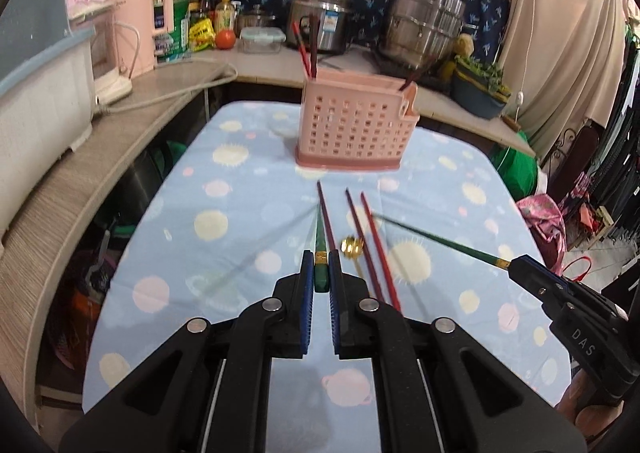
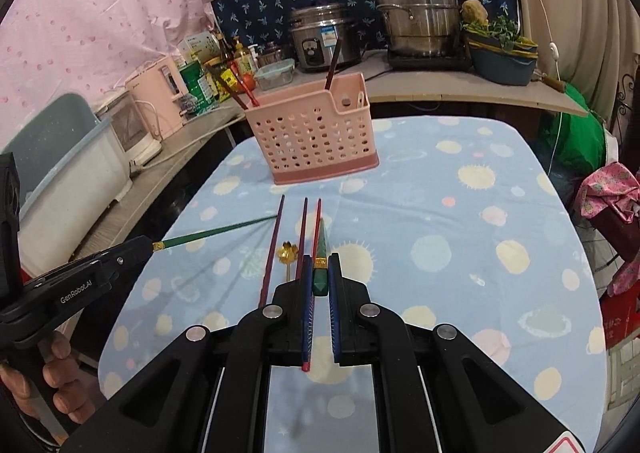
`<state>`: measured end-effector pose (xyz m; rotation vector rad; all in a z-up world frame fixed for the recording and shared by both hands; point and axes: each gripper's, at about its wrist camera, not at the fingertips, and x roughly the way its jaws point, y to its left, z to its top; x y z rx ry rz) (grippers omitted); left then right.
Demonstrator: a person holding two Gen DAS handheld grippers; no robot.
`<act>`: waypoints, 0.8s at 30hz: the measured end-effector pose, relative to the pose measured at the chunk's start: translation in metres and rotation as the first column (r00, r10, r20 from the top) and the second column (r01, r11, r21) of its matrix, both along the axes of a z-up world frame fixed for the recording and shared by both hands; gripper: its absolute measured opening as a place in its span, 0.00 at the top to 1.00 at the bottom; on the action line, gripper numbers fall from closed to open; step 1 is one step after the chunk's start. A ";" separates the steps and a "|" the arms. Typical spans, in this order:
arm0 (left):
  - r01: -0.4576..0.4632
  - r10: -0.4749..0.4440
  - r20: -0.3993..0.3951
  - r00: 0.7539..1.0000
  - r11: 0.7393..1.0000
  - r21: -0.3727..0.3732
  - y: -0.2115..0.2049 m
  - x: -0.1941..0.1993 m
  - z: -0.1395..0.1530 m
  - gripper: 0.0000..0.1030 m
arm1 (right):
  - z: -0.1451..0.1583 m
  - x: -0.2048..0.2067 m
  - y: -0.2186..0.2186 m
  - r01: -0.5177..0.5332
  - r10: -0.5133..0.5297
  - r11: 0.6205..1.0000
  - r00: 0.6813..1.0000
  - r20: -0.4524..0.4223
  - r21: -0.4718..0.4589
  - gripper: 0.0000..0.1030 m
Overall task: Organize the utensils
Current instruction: 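Lift the green chopstick with the right tool while the left tool carries its green chopstick above the basket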
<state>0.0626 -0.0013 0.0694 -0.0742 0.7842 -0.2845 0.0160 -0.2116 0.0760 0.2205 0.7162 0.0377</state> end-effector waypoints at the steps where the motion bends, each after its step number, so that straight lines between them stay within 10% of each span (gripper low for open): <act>1: -0.002 0.002 0.015 1.000 1.000 0.000 -0.001 0.002 0.007 0.93 | 0.007 0.002 -0.002 0.003 -0.003 1.000 1.000 0.013 0.004 0.93; 24: 0.000 0.019 0.335 0.942 0.998 -0.056 -0.034 0.099 0.166 0.93 | 0.157 0.099 -0.026 0.014 -0.019 1.000 0.939 0.344 0.016 0.93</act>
